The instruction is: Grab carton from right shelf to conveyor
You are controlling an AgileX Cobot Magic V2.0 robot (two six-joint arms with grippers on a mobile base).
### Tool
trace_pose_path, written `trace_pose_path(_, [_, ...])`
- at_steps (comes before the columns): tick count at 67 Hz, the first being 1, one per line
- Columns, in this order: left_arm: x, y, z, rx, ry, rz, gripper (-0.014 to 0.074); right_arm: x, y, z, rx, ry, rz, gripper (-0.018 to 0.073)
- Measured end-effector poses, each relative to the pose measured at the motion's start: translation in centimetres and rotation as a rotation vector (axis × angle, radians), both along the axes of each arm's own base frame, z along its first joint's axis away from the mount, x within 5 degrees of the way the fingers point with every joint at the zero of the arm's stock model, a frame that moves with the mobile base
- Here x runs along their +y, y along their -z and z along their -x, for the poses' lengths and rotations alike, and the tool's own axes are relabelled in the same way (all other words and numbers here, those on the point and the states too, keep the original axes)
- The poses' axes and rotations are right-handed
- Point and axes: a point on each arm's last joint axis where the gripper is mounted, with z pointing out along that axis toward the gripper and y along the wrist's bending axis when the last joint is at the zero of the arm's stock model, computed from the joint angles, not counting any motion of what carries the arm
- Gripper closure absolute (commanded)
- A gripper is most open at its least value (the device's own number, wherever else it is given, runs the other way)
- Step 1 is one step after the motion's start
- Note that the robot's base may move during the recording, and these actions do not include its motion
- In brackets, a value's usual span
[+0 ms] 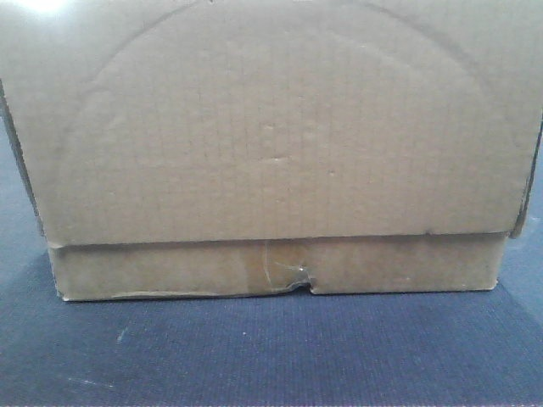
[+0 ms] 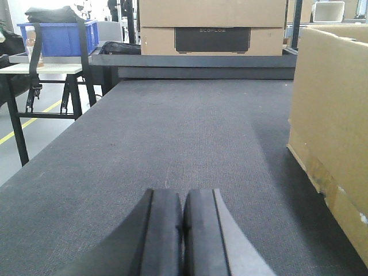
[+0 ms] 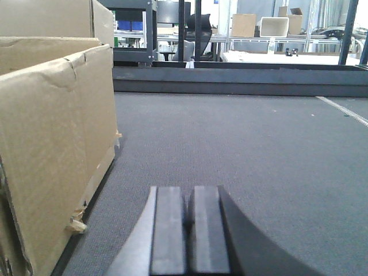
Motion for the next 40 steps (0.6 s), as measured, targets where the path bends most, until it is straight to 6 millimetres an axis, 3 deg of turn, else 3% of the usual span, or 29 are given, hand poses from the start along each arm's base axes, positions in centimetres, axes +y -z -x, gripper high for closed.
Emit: trace_pose_path(40, [0.00,0.00,0.00,0.000,0.000,0.000,0.0582,0.00,0.00,0.00,0.000,0.000,0.000,0.0628])
